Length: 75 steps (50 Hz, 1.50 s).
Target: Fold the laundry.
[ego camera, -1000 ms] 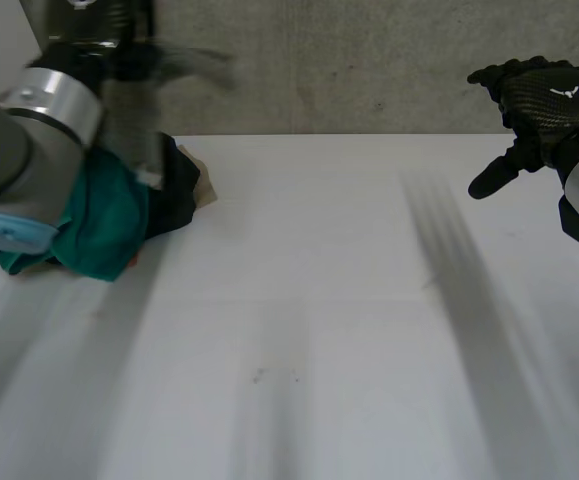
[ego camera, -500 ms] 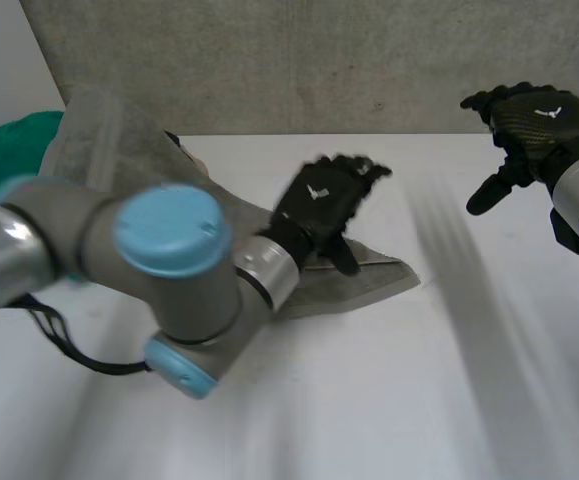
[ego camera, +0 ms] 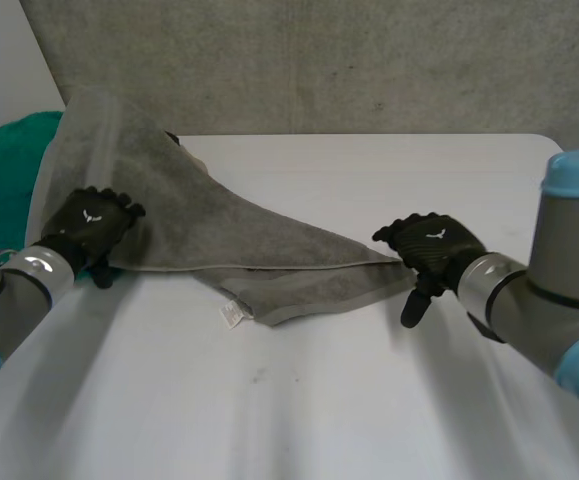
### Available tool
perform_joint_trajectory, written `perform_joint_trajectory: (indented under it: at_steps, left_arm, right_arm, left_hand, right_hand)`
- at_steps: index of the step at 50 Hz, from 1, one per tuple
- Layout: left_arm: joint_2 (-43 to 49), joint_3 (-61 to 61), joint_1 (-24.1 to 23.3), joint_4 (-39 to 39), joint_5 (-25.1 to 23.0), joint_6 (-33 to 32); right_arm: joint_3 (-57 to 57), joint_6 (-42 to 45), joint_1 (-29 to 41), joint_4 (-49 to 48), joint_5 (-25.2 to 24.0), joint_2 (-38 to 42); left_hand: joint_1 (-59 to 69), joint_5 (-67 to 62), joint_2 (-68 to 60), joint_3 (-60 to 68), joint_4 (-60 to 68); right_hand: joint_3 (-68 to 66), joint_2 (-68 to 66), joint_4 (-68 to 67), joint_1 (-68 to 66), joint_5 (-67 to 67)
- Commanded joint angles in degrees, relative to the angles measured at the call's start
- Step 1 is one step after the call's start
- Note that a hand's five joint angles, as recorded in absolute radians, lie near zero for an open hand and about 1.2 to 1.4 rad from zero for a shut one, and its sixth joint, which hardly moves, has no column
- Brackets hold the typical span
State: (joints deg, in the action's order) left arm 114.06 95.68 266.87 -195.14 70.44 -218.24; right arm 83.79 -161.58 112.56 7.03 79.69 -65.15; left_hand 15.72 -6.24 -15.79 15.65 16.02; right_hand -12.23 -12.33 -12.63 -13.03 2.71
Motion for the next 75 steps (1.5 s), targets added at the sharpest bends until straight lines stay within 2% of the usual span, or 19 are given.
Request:
perform_joint_trajectory:
  at_steps: [1, 8, 12, 13, 16, 19, 21, 26, 29, 34, 38, 45, 52, 54, 56, 57, 62, 69, 75]
  left_arm:
    - [5.0, -2.2, 3.5, -2.3, -4.4, -4.1]
    - [9.8, -5.7, 3.5, -5.1, -4.3, -5.2]
    - [11.3, -7.4, 3.4, -5.8, -4.4, -5.3]
    - [11.6, -8.1, 3.3, -5.9, -4.4, -5.3]
    - [12.6, -9.3, 3.2, -5.9, -4.5, -5.3]
    - [14.1, -10.6, 3.0, -5.9, -4.6, -5.3]
    - [14.4, -11.1, 2.9, -5.8, -4.6, -5.3]
    - [11.6, -10.5, 2.2, -5.0, -4.2, -4.5]
    - [3.4, -9.8, 0.2, -2.8, -4.1, -2.1]
    - [-8.9, -9.5, -3.7, 4.4, -4.3, 7.7]
    - [-18.1, -10.7, -4.3, 10.0, -4.5, 13.4]
    - [-24.4, -13.4, -4.9, 14.3, -4.2, 14.3]
    - [-29.9, -14.9, -7.1, 14.5, -3.9, 14.8]
    - [-30.5, -15.1, -7.1, 14.5, -3.9, 14.9]
    - [-31.3, -15.3, -7.1, 14.4, -3.8, 15.0]
    - [-31.4, -15.3, -7.1, 14.4, -3.8, 15.1]
    - [-31.8, -15.5, -6.7, 14.3, -3.1, 15.2]
    - [-30.7, -15.9, -6.4, 14.3, -2.0, 14.9]
    - [-27.1, -16.0, -6.1, 15.2, -2.2, 14.8]
  right_arm:
    - [0.3, -0.2, 2.2, -2.7, 0.2, 2.5]
    - [-0.4, -0.7, 3.5, -5.7, 3.0, 4.4]
    - [-2.3, -1.1, 3.5, -8.0, 6.3, 6.3]
    - [-2.8, -1.1, 3.5, -8.1, 6.5, 6.6]
    - [-5.2, -1.3, 3.7, -7.8, 6.9, 9.1]
    - [-6.7, -1.9, 3.5, -7.5, 6.9, 10.4]
    - [-7.3, -2.2, 3.5, -7.4, 6.9, 10.6]
    - [-9.1, -2.7, 3.5, -7.1, 7.2, 10.5]
    - [-10.8, -2.8, 3.5, -6.1, 7.2, 10.1]
    - [-14.9, -4.2, 2.8, -1.2, 6.6, 10.6]
    - [-19.4, -8.1, 2.1, 3.1, 2.7, 12.8]
    - [-27.0, -14.5, 2.9, 4.9, -6.8, 19.8]
    - [-35.3, -17.2, 4.6, 4.7, -5.2, 28.7]
    - [-37.8, -16.8, 4.8, 4.7, -3.9, 31.2]
    - [-38.7, -16.7, 4.7, 4.7, -3.1, 32.2]
    - [-38.9, -16.7, 4.4, 4.4, -2.4, 32.3]
    - [-34.6, -13.2, 2.9, 3.1, 1.6, 24.4]
    - [-23.0, 3.6, -7.8, 3.2, 1.4, -2.4]
    - [-23.4, 10.7, -9.0, 12.8, 0.9, -9.5]
  left_hand:
    - [7.1, -6.6, -7.0, 7.2, 6.8]
    - [11.3, -10.8, -11.2, 11.4, 11.0]
    - [26.1, -25.6, -26.0, 26.1, 25.8]
    - [34.4, -33.9, -34.4, 34.5, 34.1]
    - [38.2, -37.7, -38.2, 38.3, 37.9]
    - [49.1, -48.6, -49.1, 49.2, 48.8]
    - [64.2, -63.7, -64.1, 64.3, 63.9]
    - [64.3, -63.8, -64.2, 64.4, 64.0]
    - [64.3, -63.8, -64.2, 64.4, 64.0]
    - [64.3, -63.8, -64.2, 64.4, 64.0]
    - [64.3, -63.8, -64.2, 64.4, 64.0]
    - [64.3, -63.8, -64.2, 64.4, 64.0]
    - [64.3, -63.8, -64.2, 64.4, 64.0]
    - [64.3, -63.8, -64.2, 64.4, 64.0]
    - [64.3, -63.8, -64.2, 64.4, 64.0]
    - [64.3, -63.8, -64.2, 64.4, 64.0]
    - [64.3, -63.8, -64.2, 64.4, 64.0]
    - [64.3, -63.8, -64.2, 64.4, 64.0]
    - [64.3, -63.8, -64.2, 64.4, 64.0]
  right_hand:
    - [-2.2, -2.1, -1.8, -1.4, 1.8]
    - [-2.2, -2.1, -1.8, -1.4, 1.8]
    - [-2.2, -2.1, -1.8, -1.4, 1.8]
    - [-2.2, -2.1, -1.8, -1.4, 1.8]
    - [-2.2, -2.1, -1.8, -1.4, 1.8]
    - [-2.2, -2.1, -1.8, -1.4, 1.8]
    - [-2.2, -2.1, -1.8, -1.4, 1.8]
    - [-1.7, -1.6, -1.3, -0.9, 1.3]
    - [-0.7, -0.6, -0.3, 0.1, 0.2]
    - [2.2, 2.3, 2.6, 3.0, -2.7]
    - [2.2, 2.3, 2.6, 3.0, -2.7]
    - [2.2, 2.3, 2.6, 3.0, -2.7]
    - [2.0, 2.1, 2.4, 2.8, -2.5]
    - [-10.6, -10.5, -10.2, -9.8, 10.1]
    - [-33.6, -33.5, -33.1, -32.7, 33.1]
    - [-63.8, -63.7, -63.4, -63.0, 63.3]
    - [-67.8, -67.7, -67.4, -67.0, 67.3]
    - [-67.8, -67.7, -67.4, -67.0, 67.3]
    - [-67.8, -67.7, -67.4, -67.0, 67.3]
